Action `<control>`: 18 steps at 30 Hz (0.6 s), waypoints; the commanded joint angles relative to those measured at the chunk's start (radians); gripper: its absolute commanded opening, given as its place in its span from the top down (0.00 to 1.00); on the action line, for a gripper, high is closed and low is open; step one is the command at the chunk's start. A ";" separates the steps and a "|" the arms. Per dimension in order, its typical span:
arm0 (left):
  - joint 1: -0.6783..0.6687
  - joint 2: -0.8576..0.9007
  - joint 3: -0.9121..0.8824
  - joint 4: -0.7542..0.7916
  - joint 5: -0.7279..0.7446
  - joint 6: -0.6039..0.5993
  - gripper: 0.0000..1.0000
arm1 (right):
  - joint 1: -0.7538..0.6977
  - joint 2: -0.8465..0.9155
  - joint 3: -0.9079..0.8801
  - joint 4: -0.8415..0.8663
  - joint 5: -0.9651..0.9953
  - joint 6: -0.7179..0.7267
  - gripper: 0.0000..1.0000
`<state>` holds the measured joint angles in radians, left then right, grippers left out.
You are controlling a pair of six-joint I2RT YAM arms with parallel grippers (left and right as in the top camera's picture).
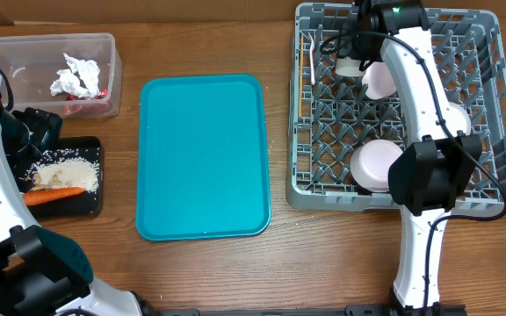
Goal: Sort waste into correct bins and load items into the dishwasher rack
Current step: 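Lower the white cup upside down into the rack's upper middle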
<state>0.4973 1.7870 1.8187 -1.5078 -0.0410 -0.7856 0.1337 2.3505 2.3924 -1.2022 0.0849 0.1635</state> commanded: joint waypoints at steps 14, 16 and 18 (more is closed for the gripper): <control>-0.010 0.013 -0.006 -0.002 -0.003 -0.003 0.00 | 0.007 0.018 -0.003 -0.089 -0.020 0.002 0.43; -0.010 0.013 -0.006 -0.002 -0.003 -0.003 0.00 | 0.007 0.018 -0.003 -0.121 -0.020 0.011 0.39; -0.010 0.013 -0.006 -0.002 -0.003 -0.003 0.00 | 0.007 0.018 -0.002 -0.150 -0.021 0.016 0.37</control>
<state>0.4973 1.7870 1.8187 -1.5078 -0.0410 -0.7856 0.1337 2.3508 2.3924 -1.3243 0.0734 0.1692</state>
